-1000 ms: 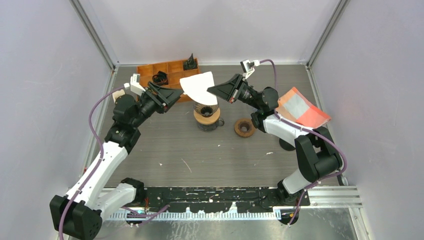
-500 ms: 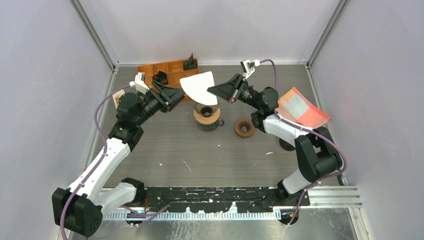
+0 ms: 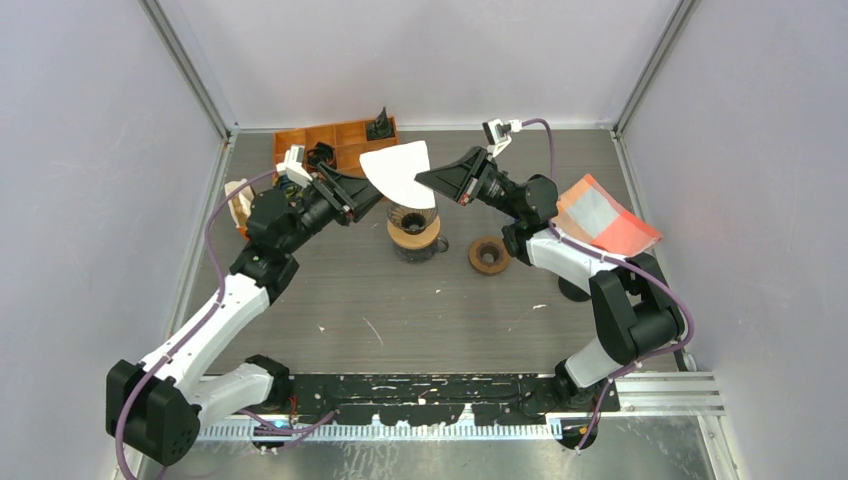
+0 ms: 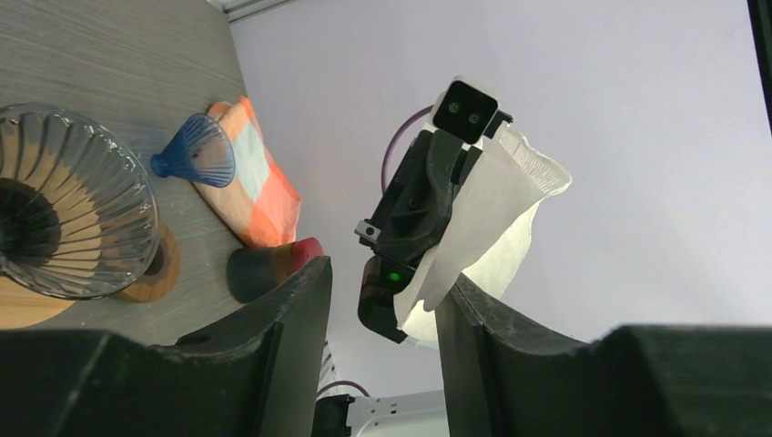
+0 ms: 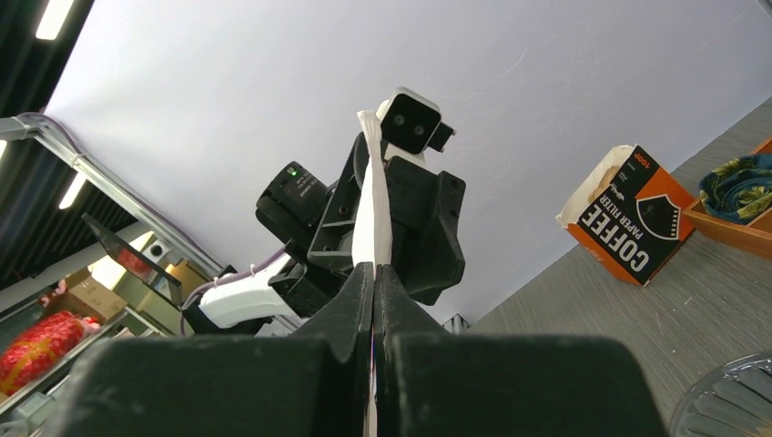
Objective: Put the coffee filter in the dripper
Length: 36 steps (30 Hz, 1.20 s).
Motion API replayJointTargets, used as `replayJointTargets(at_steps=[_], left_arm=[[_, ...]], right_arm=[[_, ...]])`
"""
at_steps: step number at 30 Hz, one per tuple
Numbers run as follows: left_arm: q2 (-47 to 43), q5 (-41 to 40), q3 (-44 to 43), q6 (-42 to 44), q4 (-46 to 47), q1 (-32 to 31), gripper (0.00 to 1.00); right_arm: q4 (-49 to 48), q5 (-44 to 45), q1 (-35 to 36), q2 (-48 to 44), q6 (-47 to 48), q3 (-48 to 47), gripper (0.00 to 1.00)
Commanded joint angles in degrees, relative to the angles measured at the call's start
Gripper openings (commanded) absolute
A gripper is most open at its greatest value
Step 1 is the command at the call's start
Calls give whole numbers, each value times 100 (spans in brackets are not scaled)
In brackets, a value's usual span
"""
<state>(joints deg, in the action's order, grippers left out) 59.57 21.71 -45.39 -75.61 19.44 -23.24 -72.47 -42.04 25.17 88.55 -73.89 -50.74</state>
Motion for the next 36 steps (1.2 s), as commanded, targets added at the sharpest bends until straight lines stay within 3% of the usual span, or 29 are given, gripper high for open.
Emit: replayJointTargets(at_steps=[1, 14, 18, 21, 24, 29, 36], left_arm=[[19, -296, 103, -198, 795, -179, 45], [-26, -1130, 413, -147, 1171, -699, 31], [-87, -1341, 451, 3, 1176, -795, 14], [-172, -1409, 461, 102, 1057, -796, 7], [-310, -1507, 444, 264, 792, -798, 1], [-651, -1736, 347, 666, 127, -799, 0], [-813, -1896, -432, 1612, -1653, -799, 0]], right_arm=[[-417, 228, 48, -38, -31, 52, 1], [-532, 574, 178, -25, -64, 244, 1], [-519, 607, 217, -25, -47, 290, 2], [-432, 608, 216, -84, 46, 340, 6], [-197, 609, 219, -184, 236, 355, 14], [610, 671, 208, -465, 807, 346, 33], [2012, 818, 184, -1058, 1927, 322, 54]])
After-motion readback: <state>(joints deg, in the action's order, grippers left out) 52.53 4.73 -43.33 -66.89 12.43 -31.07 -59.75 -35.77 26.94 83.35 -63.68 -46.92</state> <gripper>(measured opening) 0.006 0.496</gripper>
